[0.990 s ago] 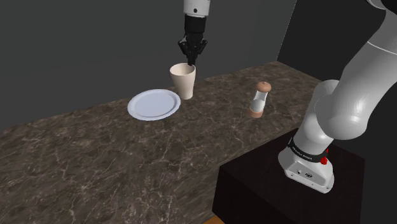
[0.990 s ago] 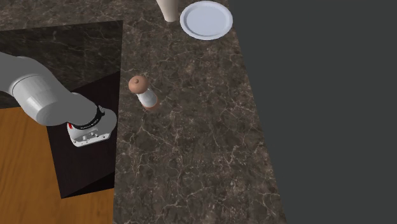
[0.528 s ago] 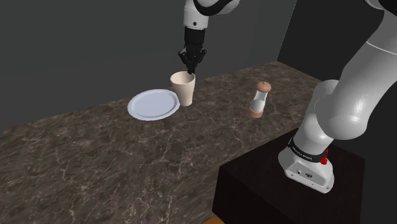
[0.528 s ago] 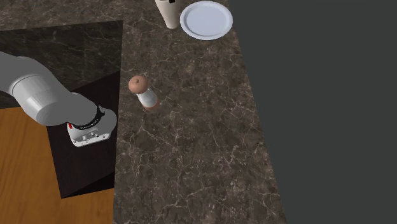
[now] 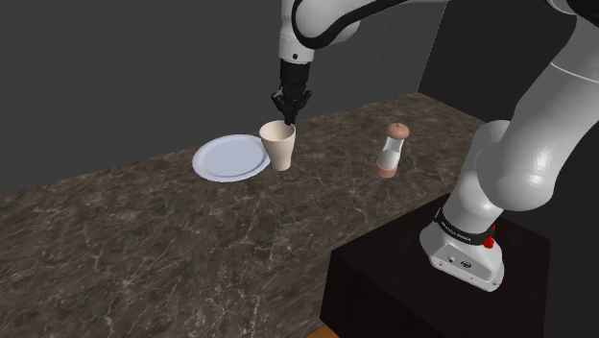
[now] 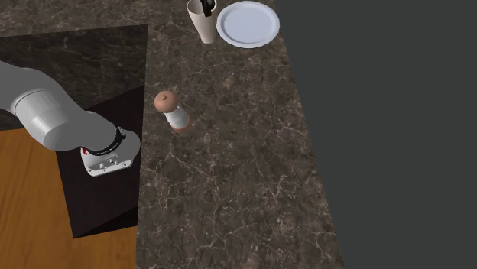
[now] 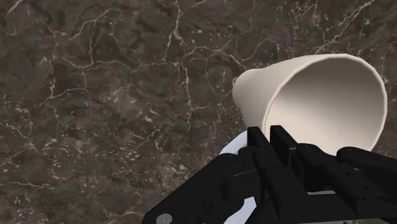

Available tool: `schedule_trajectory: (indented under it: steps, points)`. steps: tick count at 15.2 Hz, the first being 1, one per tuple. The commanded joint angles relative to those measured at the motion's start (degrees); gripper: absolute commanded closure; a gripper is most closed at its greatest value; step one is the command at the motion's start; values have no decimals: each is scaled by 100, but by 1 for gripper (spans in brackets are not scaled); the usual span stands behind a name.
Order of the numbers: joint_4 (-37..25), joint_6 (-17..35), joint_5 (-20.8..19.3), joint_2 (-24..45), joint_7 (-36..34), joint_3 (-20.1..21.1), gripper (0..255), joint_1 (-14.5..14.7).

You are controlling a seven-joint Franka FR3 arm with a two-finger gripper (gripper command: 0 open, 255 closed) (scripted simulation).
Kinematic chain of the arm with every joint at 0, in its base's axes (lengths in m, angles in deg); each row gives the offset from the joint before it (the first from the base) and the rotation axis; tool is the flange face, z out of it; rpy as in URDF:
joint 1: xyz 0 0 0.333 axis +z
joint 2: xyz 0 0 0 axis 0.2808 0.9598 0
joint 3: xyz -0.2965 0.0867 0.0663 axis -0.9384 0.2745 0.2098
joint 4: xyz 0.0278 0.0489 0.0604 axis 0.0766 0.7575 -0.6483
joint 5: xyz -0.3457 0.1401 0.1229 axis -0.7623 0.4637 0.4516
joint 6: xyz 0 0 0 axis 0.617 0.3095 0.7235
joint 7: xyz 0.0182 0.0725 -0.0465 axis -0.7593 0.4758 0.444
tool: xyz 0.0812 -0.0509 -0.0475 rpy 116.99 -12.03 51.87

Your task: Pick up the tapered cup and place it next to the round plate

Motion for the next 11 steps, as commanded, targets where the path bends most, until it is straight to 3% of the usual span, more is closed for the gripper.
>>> schedule_trajectory:
  steps: [1, 11]
  points:
    - [80, 153, 15, 69, 21, -1, 255, 2]
    - [555, 915, 99, 361, 132, -1, 255, 13]
